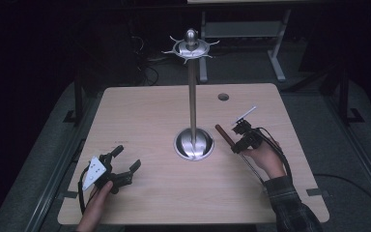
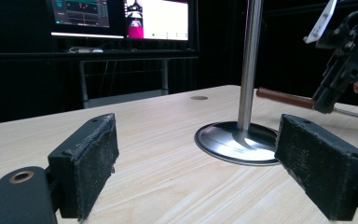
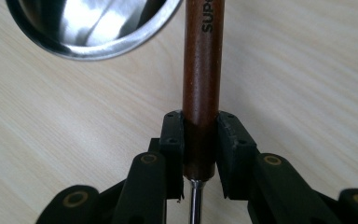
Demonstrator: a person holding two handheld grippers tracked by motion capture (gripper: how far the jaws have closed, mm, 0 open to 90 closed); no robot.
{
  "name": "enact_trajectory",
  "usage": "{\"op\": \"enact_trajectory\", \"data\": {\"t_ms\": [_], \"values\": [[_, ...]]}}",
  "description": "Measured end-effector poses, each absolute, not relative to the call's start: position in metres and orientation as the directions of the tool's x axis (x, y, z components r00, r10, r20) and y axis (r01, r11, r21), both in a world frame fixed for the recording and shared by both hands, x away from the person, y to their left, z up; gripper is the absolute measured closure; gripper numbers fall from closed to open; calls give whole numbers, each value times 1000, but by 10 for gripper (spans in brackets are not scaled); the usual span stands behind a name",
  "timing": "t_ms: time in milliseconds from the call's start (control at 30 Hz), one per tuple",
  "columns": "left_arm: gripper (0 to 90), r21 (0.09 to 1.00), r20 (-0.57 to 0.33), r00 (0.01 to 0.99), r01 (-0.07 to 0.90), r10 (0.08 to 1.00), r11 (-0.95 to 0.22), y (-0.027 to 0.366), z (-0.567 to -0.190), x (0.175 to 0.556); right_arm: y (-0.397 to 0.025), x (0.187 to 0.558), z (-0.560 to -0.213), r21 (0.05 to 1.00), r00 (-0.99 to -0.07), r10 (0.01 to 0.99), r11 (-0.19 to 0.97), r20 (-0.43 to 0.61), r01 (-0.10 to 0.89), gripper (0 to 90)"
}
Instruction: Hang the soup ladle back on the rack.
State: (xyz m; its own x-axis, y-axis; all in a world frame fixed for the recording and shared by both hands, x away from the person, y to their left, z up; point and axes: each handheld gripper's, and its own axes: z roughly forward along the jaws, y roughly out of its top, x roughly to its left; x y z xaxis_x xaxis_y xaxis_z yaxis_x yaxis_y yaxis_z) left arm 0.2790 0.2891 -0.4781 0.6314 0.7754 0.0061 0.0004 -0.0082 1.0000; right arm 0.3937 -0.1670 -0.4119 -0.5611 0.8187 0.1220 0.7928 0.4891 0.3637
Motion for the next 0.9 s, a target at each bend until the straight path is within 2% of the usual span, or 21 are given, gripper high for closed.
{"op": "enact_trajectory", "data": {"t_ms": [367, 667, 900], "values": [[128, 1000, 6, 631, 0, 776, -8, 289, -478, 279, -189, 386, -391, 563, -577, 799, 403, 169, 722, 731], [128, 1000, 7, 631, 0, 776, -9, 289, -478, 279, -202, 378, -381, 666, -593, 781, 338, 195, 665, 731], [128, 1000, 6, 631, 1, 776, -9, 289, -478, 279, -217, 368, -372, 775, -602, 771, 245, 210, 583, 731]]}}
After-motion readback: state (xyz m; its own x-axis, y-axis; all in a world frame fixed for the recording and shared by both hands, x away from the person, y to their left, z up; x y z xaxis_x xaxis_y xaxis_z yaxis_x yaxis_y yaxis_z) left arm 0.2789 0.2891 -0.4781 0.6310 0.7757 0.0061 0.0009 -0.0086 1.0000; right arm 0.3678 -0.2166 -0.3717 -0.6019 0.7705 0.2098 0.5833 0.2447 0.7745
